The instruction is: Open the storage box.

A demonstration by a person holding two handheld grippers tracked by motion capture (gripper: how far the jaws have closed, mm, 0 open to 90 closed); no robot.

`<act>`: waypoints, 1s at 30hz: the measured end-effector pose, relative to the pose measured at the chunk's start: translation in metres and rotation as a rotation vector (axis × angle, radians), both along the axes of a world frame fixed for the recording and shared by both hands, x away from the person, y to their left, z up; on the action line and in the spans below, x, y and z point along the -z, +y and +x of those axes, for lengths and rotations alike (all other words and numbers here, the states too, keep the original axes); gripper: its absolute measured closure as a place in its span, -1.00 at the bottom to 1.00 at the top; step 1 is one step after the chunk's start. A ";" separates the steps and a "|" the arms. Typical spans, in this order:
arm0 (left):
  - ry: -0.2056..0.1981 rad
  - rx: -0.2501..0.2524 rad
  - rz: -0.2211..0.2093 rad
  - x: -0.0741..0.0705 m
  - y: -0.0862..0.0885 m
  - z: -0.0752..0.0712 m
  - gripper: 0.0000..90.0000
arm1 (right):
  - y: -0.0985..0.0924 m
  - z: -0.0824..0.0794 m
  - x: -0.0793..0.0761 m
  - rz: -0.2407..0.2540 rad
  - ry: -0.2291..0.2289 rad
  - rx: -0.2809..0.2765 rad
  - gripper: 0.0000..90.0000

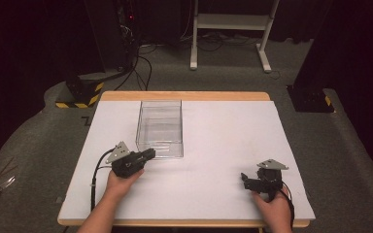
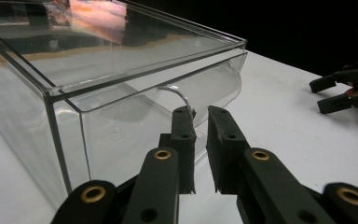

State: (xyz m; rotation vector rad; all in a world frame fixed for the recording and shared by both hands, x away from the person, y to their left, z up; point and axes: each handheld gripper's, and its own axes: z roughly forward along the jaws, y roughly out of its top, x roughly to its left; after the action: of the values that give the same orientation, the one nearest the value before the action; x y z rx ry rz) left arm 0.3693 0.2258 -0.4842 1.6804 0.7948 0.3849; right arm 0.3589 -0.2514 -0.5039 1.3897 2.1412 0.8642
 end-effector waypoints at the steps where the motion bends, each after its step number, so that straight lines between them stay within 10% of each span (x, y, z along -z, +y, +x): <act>1: 0.001 0.003 0.000 0.000 0.000 -0.001 0.81 | 0.000 0.000 0.000 0.000 0.000 0.000 -0.71; 30: 0.008 0.046 0.003 -0.001 0.002 -0.031 0.85 | 0.000 0.000 0.000 0.000 -0.001 0.000 -0.71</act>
State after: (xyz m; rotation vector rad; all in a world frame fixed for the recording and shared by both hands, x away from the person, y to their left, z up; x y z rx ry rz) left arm 0.3385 0.2279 -0.4836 1.7008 0.7607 0.3474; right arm 0.3587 -0.2513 -0.5039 1.3888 2.1407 0.8644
